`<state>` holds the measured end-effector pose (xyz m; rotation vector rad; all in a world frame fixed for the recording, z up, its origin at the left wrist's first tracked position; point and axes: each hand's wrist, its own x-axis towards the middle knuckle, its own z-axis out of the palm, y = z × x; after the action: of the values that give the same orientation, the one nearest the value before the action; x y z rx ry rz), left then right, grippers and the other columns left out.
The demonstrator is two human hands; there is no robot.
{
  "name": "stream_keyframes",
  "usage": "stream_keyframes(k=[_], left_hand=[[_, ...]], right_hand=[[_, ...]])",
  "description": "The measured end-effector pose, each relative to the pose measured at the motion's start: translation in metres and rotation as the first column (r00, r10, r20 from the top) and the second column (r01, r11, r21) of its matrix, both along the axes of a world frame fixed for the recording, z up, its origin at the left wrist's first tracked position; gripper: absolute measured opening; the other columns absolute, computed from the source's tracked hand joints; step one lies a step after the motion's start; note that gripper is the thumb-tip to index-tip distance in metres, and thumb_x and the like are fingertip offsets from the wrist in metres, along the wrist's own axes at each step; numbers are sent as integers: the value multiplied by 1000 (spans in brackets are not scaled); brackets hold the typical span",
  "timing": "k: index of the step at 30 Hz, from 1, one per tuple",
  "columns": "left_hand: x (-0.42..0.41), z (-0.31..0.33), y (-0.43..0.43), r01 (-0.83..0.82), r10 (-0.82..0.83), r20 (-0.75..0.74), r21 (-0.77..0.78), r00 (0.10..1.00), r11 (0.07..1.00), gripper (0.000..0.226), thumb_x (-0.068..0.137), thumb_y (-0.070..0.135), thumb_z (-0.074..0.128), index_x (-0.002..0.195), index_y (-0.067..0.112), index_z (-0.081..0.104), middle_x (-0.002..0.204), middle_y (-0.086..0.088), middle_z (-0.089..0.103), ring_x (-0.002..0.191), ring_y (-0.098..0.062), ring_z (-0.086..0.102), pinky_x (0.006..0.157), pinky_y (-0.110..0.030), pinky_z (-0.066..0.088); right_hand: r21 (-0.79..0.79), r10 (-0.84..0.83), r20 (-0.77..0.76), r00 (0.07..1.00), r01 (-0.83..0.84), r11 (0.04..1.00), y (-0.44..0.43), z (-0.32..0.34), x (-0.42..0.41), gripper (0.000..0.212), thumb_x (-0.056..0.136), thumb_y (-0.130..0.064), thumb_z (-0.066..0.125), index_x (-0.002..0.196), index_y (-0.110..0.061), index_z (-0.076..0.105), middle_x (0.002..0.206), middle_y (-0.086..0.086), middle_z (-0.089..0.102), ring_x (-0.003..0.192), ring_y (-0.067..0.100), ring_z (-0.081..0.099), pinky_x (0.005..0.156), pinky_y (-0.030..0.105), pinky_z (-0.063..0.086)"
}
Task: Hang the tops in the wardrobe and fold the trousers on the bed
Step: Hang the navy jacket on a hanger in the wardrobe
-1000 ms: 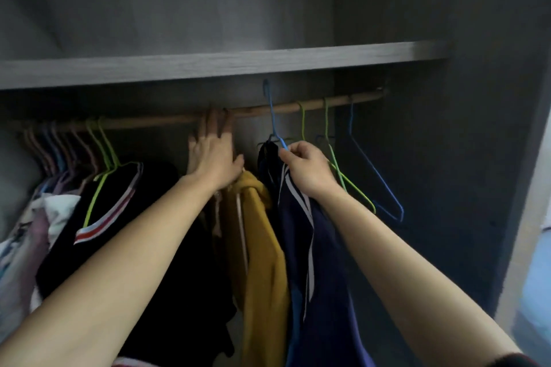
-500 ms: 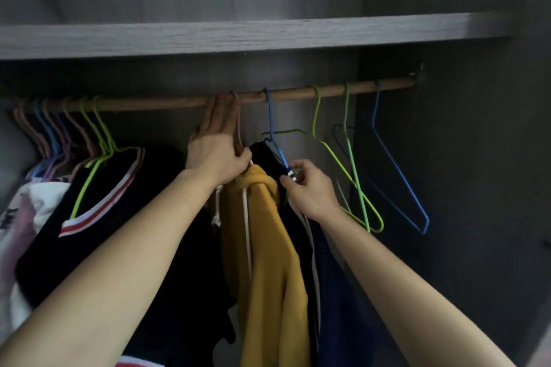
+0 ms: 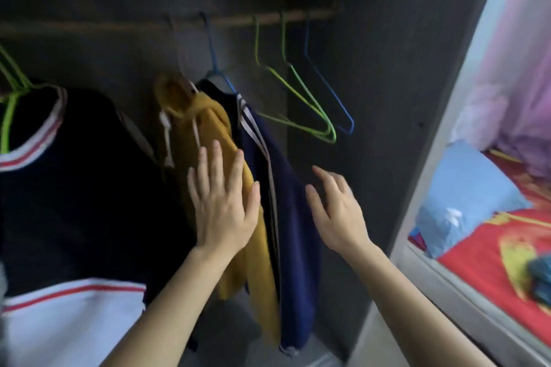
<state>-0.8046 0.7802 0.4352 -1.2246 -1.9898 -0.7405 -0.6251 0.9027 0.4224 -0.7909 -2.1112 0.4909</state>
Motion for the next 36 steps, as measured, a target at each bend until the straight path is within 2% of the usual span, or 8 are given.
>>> stream_keyframes(k=[4, 7, 10, 13, 21, 27, 30, 36], left_hand=[[64, -54, -6, 72, -68, 38, -97, 997, 993, 69, 96, 51, 41, 155, 19, 25, 164, -14, 10, 151, -33, 7, 115, -58, 13], [107, -71, 1, 201, -196, 47, -193, 980, 960, 68, 97, 51, 42, 155, 20, 26, 163, -15, 11, 151, -34, 8, 115, -61, 16], [145, -69, 18, 303, -307, 22, -238, 952, 923, 69, 96, 51, 42, 155, 20, 25, 164, -15, 10, 151, -35, 8, 115, -61, 14], [191, -62, 38, 405, -407, 37, -221, 913, 887, 68, 96, 50, 41, 155, 18, 27, 163, -15, 10, 151, -34, 7, 115, -60, 12], [393, -77, 102, 668, -668, 125, -319, 733, 673, 71, 94, 49, 34, 156, 19, 20, 165, -12, 1, 151, -32, 0, 117, -61, 5], [611, -89, 147, 753, -804, 95, -429, 588, 500, 73, 95, 56, 29, 157, 19, 18, 165, -13, -2, 151, -32, -1, 117, -61, 7], [708, -92, 161, 783, -841, 109, -446, 529, 434, 71, 95, 57, 28, 156, 19, 23, 165, -13, -4, 151, -31, -3, 117, -60, 7], [844, -110, 177, 822, -905, 124, -483, 406, 302, 71, 95, 55, 32, 155, 18, 27, 164, -13, 3, 151, -31, 1, 117, -59, 9]], right_hand=[[72, -257, 158, 953, 249, 966, -36, -57, 77, 53, 99, -33, 55, 147, -13, 44, 155, 15, 35, 142, 33, 34, 114, 45, 32], [85, -417, 308, 855, 412, 907, -52, -81, 134, 59, 101, -40, 47, 154, -17, 33, 163, 15, 16, 151, 33, 12, 121, 50, 17], [85, -572, 348, 743, 583, 808, -55, -88, 187, 65, 101, -47, 40, 157, -19, 23, 165, 14, 2, 152, 33, -3, 123, 52, 5], [96, -669, 327, 668, 681, 726, -52, -84, 242, 70, 99, -46, 44, 158, -17, 19, 165, 16, -2, 152, 34, -6, 122, 55, 5], [139, -812, 334, 478, 828, 544, -46, -100, 448, 73, 97, -49, 47, 158, -19, 20, 165, 14, -5, 152, 32, -7, 121, 56, 7], [122, -868, 417, 270, 930, 348, -62, -126, 673, 81, 96, -56, 45, 159, -23, 7, 164, 10, -19, 150, 30, -19, 121, 55, -3], [109, -873, 456, 174, 963, 248, -69, -132, 774, 80, 96, -57, 42, 159, -23, 5, 164, 11, -18, 151, 31, -16, 121, 55, -1], [15, -865, 494, 86, 994, 107, -80, -154, 905, 84, 95, -55, 46, 159, -21, 3, 164, 12, -15, 151, 34, -10, 121, 53, 0]])
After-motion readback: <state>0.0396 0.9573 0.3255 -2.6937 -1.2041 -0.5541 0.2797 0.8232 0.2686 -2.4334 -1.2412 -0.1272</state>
